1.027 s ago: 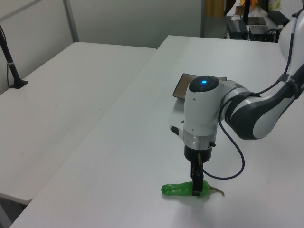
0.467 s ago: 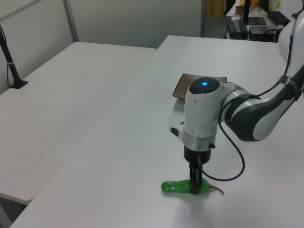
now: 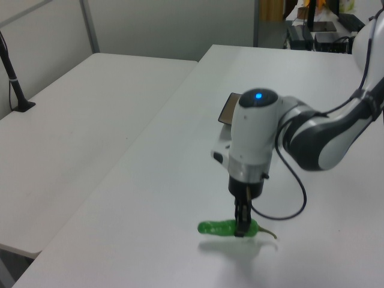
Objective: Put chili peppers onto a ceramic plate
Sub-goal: 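Lift the chili pepper and carry it over the brown plate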
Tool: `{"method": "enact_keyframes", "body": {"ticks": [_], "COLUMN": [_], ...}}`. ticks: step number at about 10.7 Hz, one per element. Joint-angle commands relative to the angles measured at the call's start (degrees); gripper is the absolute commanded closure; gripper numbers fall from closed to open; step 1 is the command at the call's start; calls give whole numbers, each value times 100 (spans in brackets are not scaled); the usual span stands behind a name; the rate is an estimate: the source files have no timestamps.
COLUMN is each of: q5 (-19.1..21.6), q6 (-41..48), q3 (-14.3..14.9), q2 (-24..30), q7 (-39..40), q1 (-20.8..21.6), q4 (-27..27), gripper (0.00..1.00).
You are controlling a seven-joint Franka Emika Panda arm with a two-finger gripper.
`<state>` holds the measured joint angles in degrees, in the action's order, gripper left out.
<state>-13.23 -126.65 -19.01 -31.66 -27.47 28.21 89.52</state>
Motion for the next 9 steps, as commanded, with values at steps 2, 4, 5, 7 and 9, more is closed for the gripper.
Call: {"method": "enact_keyframes", "body": {"ticks": [2, 4, 5, 7, 9], "q5": [337, 845, 1057, 1426, 1594], "q6": [876, 1482, 1816, 2257, 2521], "q3": [-6, 55, 142, 720, 1361], "q2": [1186, 1792, 2065, 2470, 2708], "q7": [100, 643, 1003, 1566, 2137], "q1": [-359, -675, -851, -914, -957], "q4": [215, 206, 189, 162, 145], "gripper": [100, 100, 100, 100, 100]}}
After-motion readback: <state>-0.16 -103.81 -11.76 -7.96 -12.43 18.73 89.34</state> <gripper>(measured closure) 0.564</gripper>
